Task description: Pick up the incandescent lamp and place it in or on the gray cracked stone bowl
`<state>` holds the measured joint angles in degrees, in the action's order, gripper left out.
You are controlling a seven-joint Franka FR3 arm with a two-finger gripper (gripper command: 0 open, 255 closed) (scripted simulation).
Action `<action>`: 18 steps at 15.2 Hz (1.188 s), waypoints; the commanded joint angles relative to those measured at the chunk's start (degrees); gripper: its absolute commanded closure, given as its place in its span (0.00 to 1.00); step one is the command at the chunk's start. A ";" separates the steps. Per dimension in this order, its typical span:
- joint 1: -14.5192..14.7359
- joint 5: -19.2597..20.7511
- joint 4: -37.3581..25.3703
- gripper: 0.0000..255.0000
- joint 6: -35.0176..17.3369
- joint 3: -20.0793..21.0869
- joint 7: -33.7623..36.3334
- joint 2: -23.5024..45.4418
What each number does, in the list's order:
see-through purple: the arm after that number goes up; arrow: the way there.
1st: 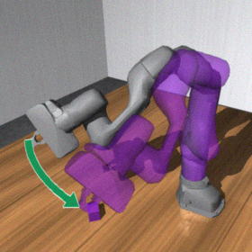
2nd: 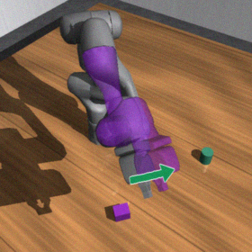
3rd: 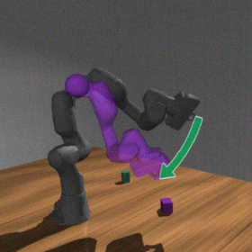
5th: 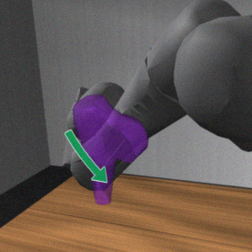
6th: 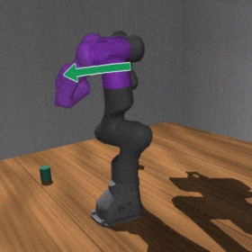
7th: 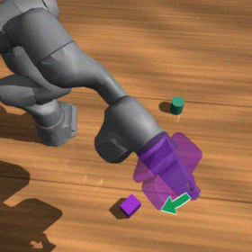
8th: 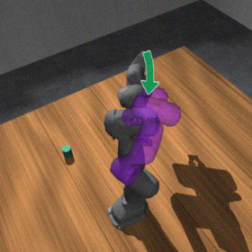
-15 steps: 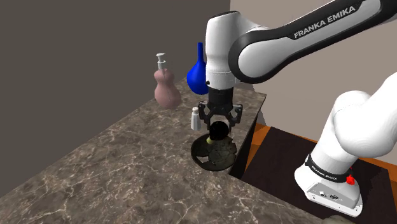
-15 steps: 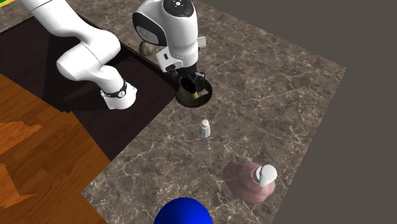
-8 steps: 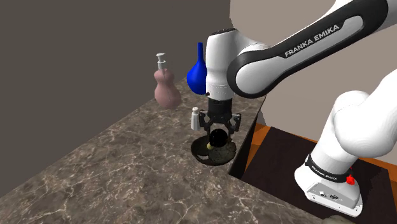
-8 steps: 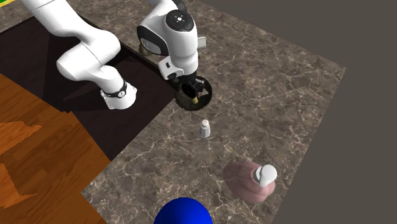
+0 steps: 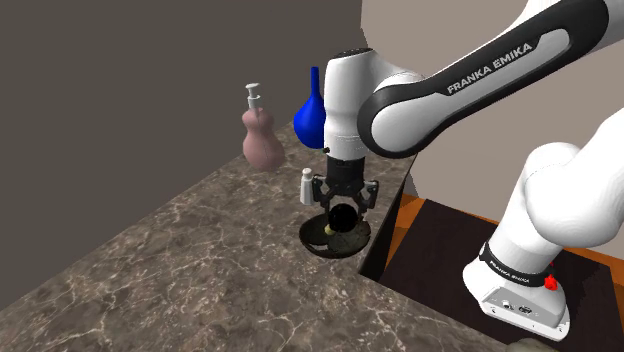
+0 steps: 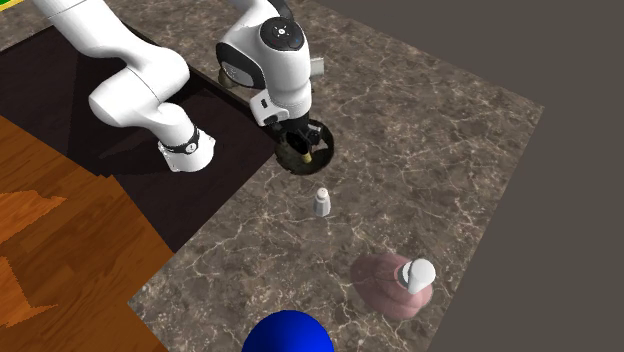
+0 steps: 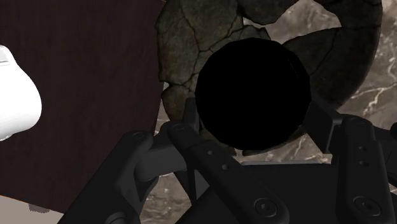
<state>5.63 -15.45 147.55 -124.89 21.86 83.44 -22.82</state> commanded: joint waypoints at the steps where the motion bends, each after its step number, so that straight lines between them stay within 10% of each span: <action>1: -0.03 0.04 0.25 0.00 0.15 0.01 0.03 0.16; 18: -0.35 0.81 -4.52 0.00 8.39 -1.62 -0.06 -3.29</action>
